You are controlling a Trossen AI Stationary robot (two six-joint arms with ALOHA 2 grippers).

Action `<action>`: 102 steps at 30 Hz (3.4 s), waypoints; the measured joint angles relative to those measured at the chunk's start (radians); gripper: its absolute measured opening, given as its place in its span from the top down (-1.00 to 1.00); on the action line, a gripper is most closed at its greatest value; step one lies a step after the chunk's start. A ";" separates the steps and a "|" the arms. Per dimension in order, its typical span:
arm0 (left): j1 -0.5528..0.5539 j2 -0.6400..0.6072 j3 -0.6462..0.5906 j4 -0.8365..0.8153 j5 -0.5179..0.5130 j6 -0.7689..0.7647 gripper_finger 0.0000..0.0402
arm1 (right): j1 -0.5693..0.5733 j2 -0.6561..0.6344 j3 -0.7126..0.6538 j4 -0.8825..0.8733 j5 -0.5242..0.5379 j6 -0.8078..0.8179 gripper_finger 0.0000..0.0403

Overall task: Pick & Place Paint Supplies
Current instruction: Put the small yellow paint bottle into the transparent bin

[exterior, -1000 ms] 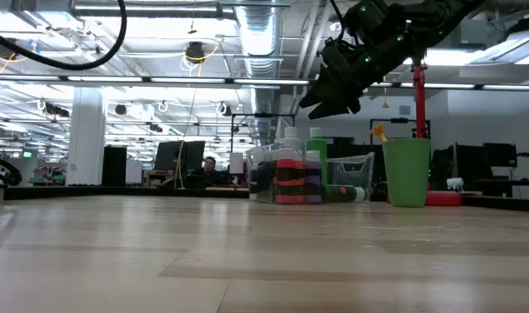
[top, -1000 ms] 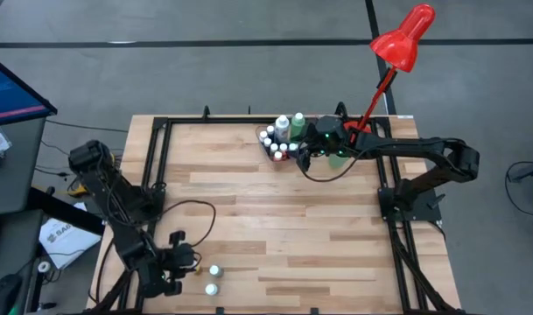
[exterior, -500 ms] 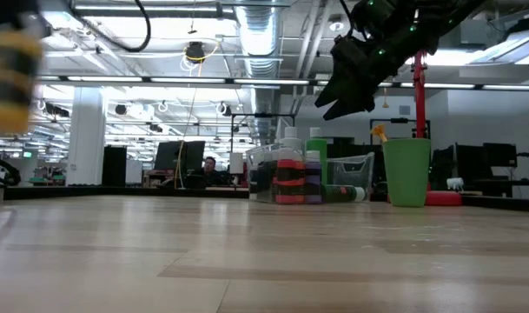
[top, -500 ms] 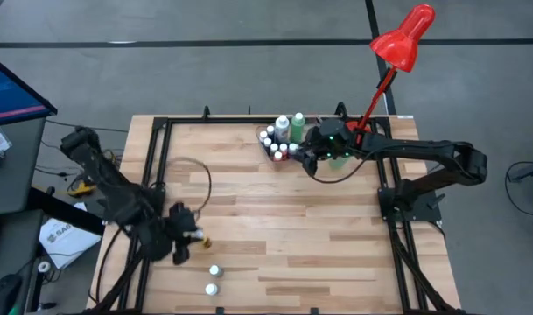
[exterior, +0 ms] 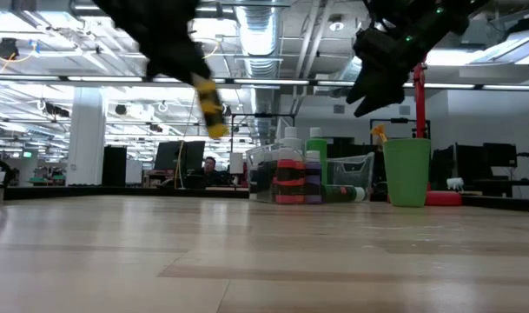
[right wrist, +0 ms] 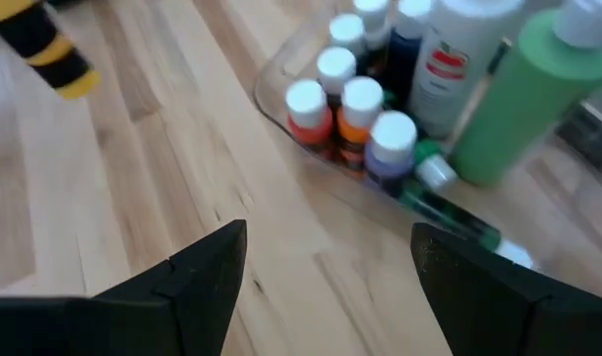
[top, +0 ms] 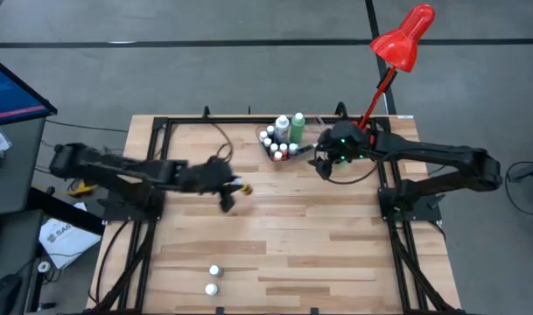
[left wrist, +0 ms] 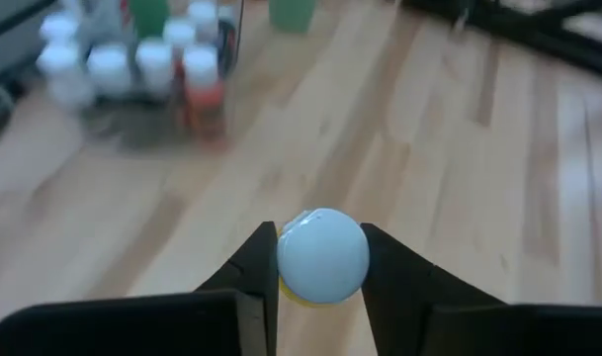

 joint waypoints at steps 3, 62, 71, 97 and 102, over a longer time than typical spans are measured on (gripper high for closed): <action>0.098 0.120 0.002 0.169 0.089 0.092 0.57 | 0.000 -0.017 0.000 -0.040 0.013 0.001 -0.39; 0.101 0.003 0.123 -0.120 0.111 0.176 -0.28 | 0.235 0.580 0.444 -0.049 -0.058 -0.316 -0.58; 0.072 -0.265 -0.091 -0.122 0.008 -0.020 -0.26 | 0.233 0.718 0.541 -0.130 -0.058 -0.317 -0.62; 0.059 -0.367 -0.229 -0.113 0.002 -0.109 -0.09 | 0.210 0.647 0.552 -0.140 -0.043 -0.285 0.50; 0.059 -0.367 -0.229 -0.113 0.002 -0.109 -0.08 | 0.151 0.529 0.551 -0.193 -0.042 -0.246 0.50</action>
